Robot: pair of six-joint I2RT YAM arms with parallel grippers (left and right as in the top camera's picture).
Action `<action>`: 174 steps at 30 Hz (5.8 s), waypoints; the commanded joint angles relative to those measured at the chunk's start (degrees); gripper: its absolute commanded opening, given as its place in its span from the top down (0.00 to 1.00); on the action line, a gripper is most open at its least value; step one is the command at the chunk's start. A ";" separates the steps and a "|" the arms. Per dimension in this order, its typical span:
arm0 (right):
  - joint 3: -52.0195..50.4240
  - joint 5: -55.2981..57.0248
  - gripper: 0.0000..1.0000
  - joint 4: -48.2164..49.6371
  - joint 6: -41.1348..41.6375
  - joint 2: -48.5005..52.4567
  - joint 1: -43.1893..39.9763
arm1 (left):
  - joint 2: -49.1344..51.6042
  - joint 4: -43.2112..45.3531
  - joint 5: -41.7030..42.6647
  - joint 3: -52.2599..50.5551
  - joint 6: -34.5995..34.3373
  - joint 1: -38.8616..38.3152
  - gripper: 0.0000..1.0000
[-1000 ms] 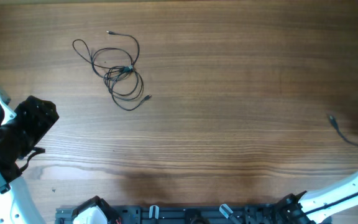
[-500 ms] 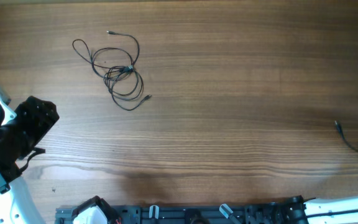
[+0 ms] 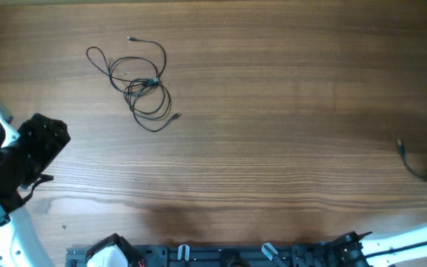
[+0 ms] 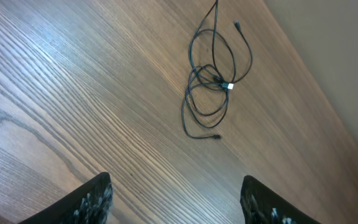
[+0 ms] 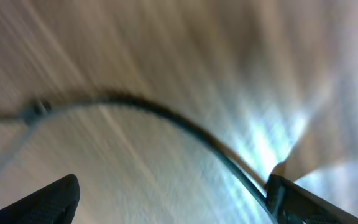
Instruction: Untangle cables
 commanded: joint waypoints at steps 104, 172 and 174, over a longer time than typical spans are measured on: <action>-4.07 -30.40 0.00 5.62 -56.83 -9.22 36.20 | 5.11 4.17 0.96 0.76 5.90 -0.17 0.33; 0.13 10.95 0.00 7.43 -41.55 -18.91 101.15 | 8.41 -5.97 9.53 20.28 10.12 -5.27 0.48; 0.87 17.44 0.00 4.28 -43.21 -24.98 100.91 | 8.83 -6.80 7.50 19.63 10.12 -5.27 0.52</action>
